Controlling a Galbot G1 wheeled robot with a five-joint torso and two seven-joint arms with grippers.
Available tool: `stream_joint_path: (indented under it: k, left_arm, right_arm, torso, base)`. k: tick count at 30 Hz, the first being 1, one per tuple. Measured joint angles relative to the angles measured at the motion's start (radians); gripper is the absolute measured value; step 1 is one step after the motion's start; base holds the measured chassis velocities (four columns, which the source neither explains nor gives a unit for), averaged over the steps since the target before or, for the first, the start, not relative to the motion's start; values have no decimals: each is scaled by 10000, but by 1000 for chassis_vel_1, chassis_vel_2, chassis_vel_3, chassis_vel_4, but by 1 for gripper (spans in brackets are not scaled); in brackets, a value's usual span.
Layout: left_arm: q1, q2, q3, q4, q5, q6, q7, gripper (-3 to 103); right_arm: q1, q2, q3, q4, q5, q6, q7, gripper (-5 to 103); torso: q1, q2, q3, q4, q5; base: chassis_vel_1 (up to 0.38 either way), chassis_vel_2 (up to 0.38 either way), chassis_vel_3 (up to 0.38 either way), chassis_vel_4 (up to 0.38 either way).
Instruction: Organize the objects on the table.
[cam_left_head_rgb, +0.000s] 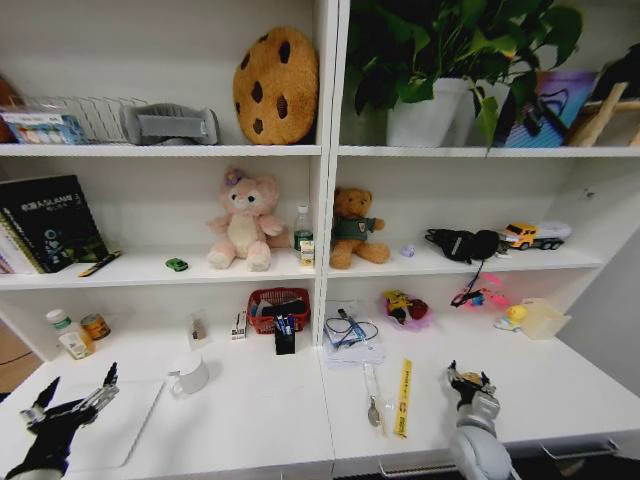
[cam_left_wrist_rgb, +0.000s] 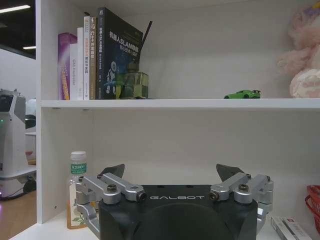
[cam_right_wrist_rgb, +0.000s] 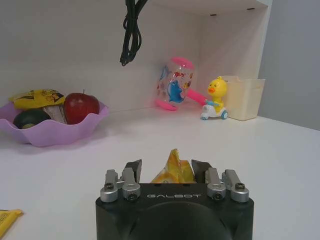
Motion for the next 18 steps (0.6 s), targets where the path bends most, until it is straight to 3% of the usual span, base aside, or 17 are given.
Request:
stream_joint_path:
  k: [5, 8, 12, 13, 18]
  left_arm:
    - [0, 0, 0, 0, 0, 1, 0, 100]
    - [0, 0, 0, 0, 0, 1, 0, 100]
    - [0, 0, 0, 0, 0, 1, 0, 100]
    - [0, 0, 0, 0, 0, 0, 0, 100]
    - [0, 0, 0, 0, 0, 1, 0, 100]
  right_arm:
    - [-28, 20, -23, -26, -50, 87, 3, 43]
    - [-17, -26, -49, -65, -162, 223, 5, 27]
    - [-13, -94, -59, 41, -162, 236, 7, 21]
    - [7, -176, -77, 190, -148, 228, 10, 11]
    - [468, -670, -373, 597, 113, -9, 40, 1]
  torso:
    - [1, 0, 0, 0, -1]
    - [0, 1, 0, 0, 0]
    - [0, 1, 0, -1, 0]
    - [0, 1, 0, 0, -2]
    - [0, 1, 0, -1, -3]
  base:
    - [0, 0, 0, 0]
    - [0, 0, 0, 0]
    - [0, 0, 0, 0]
    - [0, 0, 0, 0]
    - [0, 0, 0, 0]
